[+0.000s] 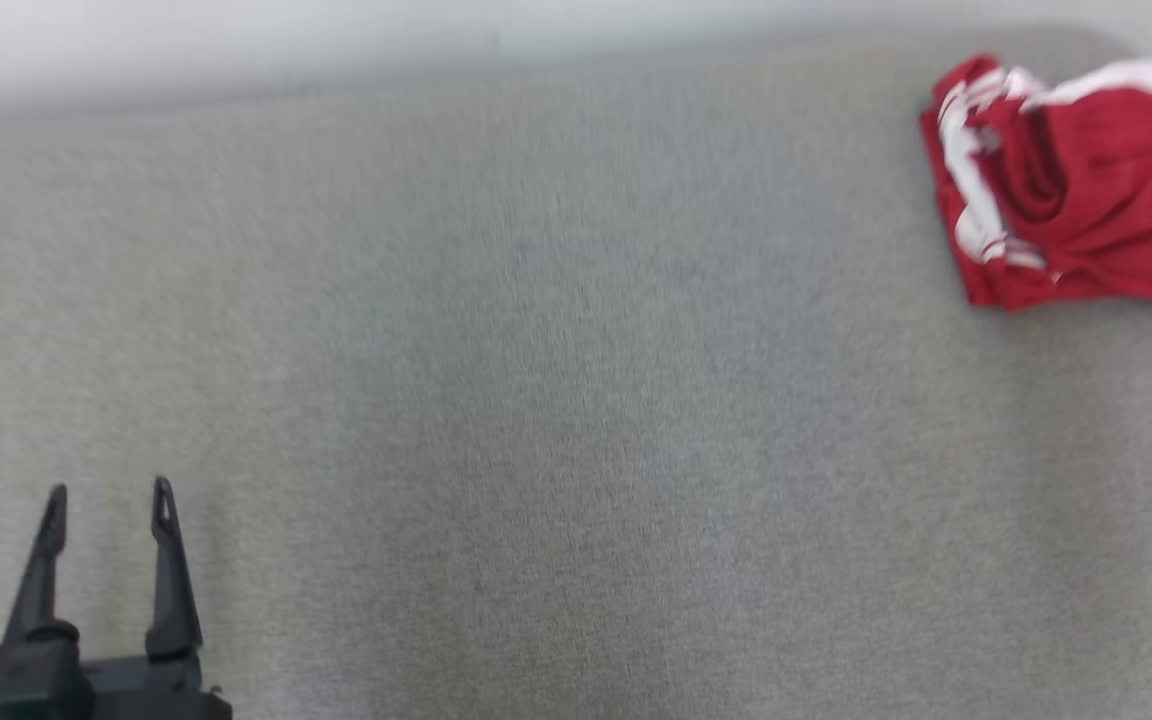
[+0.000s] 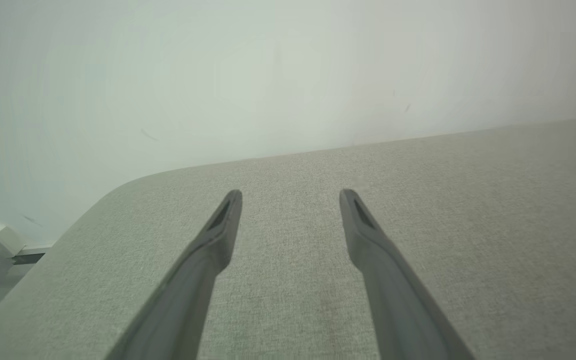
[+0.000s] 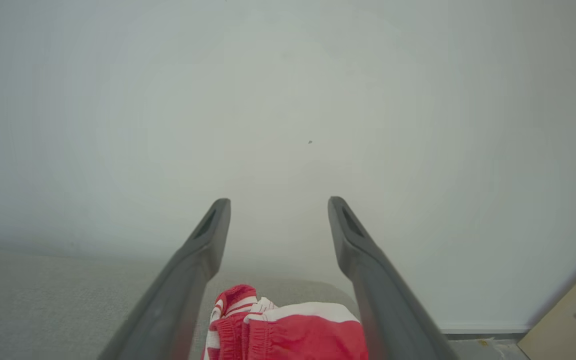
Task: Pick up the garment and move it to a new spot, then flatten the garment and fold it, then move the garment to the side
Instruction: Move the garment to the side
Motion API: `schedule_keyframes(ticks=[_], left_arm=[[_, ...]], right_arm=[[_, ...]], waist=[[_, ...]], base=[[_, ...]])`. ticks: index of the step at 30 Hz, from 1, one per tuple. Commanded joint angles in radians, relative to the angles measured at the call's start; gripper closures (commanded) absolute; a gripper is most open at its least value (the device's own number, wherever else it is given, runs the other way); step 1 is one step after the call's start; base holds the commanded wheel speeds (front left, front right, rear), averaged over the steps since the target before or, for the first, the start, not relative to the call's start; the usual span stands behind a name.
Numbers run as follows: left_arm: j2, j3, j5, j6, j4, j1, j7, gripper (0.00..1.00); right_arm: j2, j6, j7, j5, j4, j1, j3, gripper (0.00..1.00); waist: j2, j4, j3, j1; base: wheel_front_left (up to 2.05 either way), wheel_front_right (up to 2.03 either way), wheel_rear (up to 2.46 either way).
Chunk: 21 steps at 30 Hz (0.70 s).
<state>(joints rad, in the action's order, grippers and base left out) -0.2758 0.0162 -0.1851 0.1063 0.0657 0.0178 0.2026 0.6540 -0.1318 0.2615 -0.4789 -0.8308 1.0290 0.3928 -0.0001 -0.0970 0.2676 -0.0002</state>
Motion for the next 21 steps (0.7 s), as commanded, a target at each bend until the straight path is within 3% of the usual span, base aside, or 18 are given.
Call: schedule_keyframes(ticks=[1, 14, 21], left_arm=[[0.004, 0.001, -0.004, 0.003, -0.004, -0.015, 0.007, 0.00], [0.023, 0.036, -0.024, -0.005, -0.068, -0.079, 0.009, 0.00], [0.015, 0.055, -0.010, 0.002, -0.088, -0.099, -0.006, 0.00]], right_arm=[[-0.007, 0.002, 0.004, 0.011, 0.011, -0.024, -0.011, 0.00], [-0.198, 0.002, 0.003, 0.127, 0.308, -0.528, -0.327, 0.00], [-0.353, 0.002, -0.045, 0.206, 0.474, -0.795, -0.458, 0.00]], waist=[[0.0001, 0.023, -0.096, 0.0002], [0.0001, 0.090, -0.226, 0.0002], [0.0001, 0.108, -0.279, 0.0002]], base=[[0.00, 0.00, 0.00], [0.00, 0.00, 0.00], [0.00, 0.00, 0.00]])
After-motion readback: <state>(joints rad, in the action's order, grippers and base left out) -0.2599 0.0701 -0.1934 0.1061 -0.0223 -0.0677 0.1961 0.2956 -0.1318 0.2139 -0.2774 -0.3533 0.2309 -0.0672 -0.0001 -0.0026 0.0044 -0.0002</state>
